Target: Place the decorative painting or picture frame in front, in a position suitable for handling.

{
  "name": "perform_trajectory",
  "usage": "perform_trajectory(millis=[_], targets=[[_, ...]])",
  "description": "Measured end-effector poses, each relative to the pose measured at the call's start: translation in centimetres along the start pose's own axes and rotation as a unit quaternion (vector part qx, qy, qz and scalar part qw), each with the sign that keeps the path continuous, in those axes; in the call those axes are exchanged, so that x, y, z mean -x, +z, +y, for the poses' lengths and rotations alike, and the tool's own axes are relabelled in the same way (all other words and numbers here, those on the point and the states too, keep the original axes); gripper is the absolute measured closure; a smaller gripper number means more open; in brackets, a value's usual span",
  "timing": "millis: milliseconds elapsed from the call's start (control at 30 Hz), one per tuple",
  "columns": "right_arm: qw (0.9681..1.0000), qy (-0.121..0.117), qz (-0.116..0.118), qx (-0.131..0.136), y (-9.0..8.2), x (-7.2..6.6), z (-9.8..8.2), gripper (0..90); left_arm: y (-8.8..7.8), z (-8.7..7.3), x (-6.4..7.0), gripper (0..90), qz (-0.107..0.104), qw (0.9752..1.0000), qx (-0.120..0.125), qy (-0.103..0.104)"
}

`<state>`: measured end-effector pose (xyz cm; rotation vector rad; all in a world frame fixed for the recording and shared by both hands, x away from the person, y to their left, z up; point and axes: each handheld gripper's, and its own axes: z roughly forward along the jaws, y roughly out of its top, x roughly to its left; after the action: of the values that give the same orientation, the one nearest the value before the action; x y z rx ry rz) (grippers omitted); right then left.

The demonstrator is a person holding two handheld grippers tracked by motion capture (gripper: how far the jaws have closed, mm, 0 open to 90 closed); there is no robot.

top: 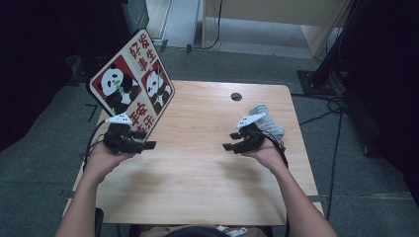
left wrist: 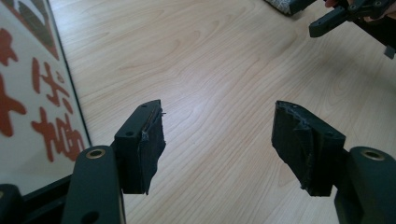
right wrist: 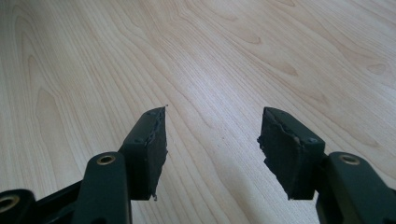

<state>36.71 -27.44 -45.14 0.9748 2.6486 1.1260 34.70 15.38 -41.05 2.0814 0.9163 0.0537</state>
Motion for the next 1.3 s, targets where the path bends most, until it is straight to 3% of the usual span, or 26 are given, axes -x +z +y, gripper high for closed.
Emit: perform_trajectory(millis=[467, 667, 967, 1033, 1100, 1300], targets=[[1.0, -0.002, 0.002, -0.007, 0.2, -0.1, 0.0, 41.4, -2.5, -0.8, -1.6, 36.3, 0.021, 0.9994, 0.015, -0.022], [0.9997, 0.001, 0.009, 0.023, -0.3, 0.1, 0.1, 41.5, -4.0, -1.3, -2.4, 36.5, 0.029, 0.9986, 0.029, -0.034], [0.9996, 0.004, 0.008, 0.028, -0.5, 0.1, 0.1, 41.4, -5.4, -1.9, -3.7, 36.8, 0.049, 0.9968, 0.035, -0.053], [0.9996, 0.003, 0.007, 0.029, -0.5, 0.1, 0.1, 41.5, -5.7, -1.9, -4.2, 36.7, 0.055, 0.9963, 0.03, -0.059], [0.9996, 0.003, 0.007, 0.029, -0.6, 0.1, 0.1, 41.5, -6.2, -2.0, -4.6, 36.9, 0.057, 0.9948, 0.04, -0.073], [0.9997, 0.005, 0.005, 0.025, -0.6, 0.0, 0.0, 41.5, -7.2, -1.1, -4.8, 38.1, 0.069, 0.9946, 0.04, -0.066]])
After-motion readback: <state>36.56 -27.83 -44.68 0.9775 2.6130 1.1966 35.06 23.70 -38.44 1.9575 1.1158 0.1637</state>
